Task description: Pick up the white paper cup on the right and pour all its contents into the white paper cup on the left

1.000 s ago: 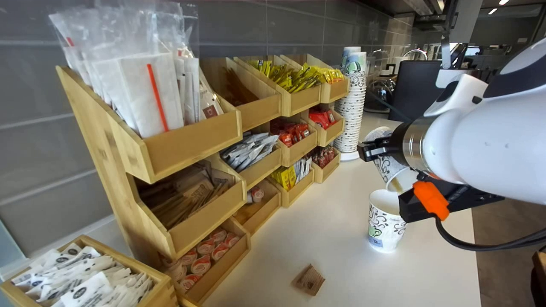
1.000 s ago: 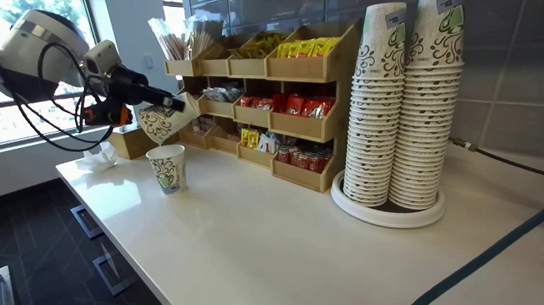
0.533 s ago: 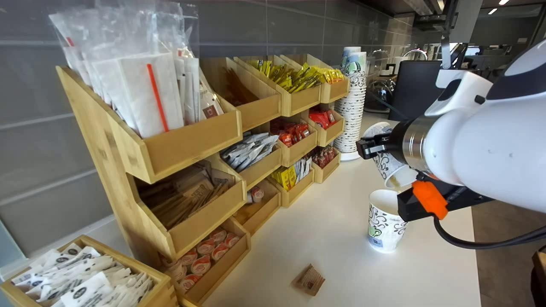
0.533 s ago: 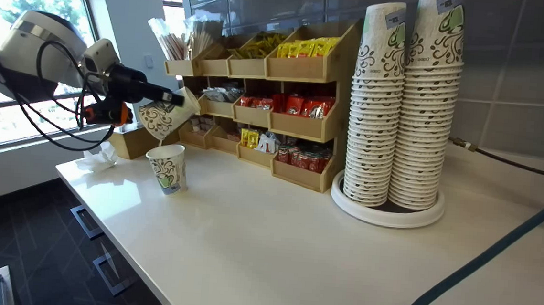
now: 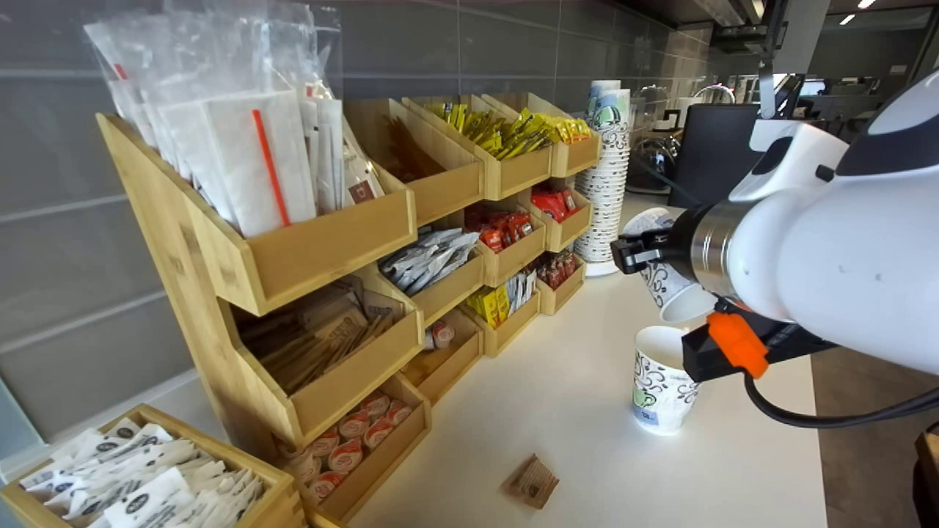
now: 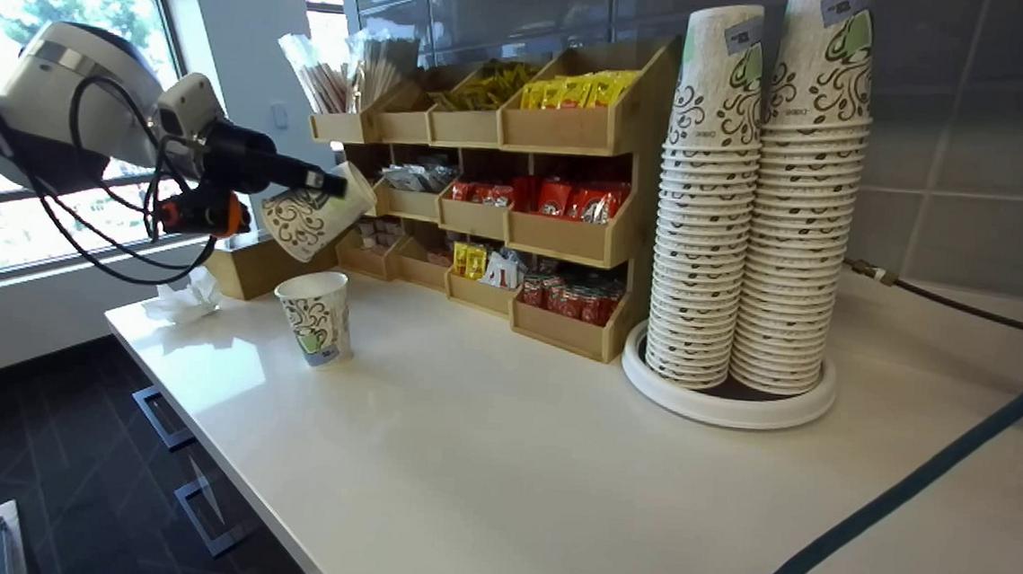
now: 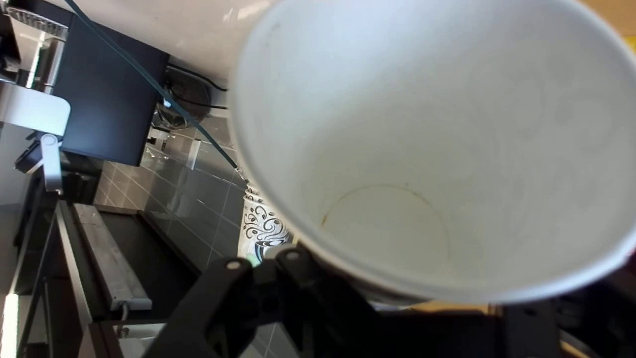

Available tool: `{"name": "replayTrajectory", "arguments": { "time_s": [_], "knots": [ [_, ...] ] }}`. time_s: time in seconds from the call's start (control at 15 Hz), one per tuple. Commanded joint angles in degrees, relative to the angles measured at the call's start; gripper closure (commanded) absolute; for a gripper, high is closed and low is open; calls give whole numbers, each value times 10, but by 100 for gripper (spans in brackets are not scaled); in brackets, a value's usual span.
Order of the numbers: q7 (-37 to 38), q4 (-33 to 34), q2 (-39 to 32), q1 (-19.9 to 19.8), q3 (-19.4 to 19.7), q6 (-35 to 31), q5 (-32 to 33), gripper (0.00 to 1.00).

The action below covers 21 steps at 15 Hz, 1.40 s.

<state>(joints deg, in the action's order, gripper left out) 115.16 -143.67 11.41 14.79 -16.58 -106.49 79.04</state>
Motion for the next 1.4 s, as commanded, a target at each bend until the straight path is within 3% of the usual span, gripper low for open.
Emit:
{"name": "replayTrajectory", "arguments": {
  "time_s": [0.0,0.67,1.07,1.33],
  "knots": [
    [17,7,-10,6,1,13,19,58],
    [31,7,20,-2,30,-35,-9,58],
    [50,1,68,-11,72,-126,-38,58],
    [42,-6,98,-23,109,-204,-108,58]
  ]
}}
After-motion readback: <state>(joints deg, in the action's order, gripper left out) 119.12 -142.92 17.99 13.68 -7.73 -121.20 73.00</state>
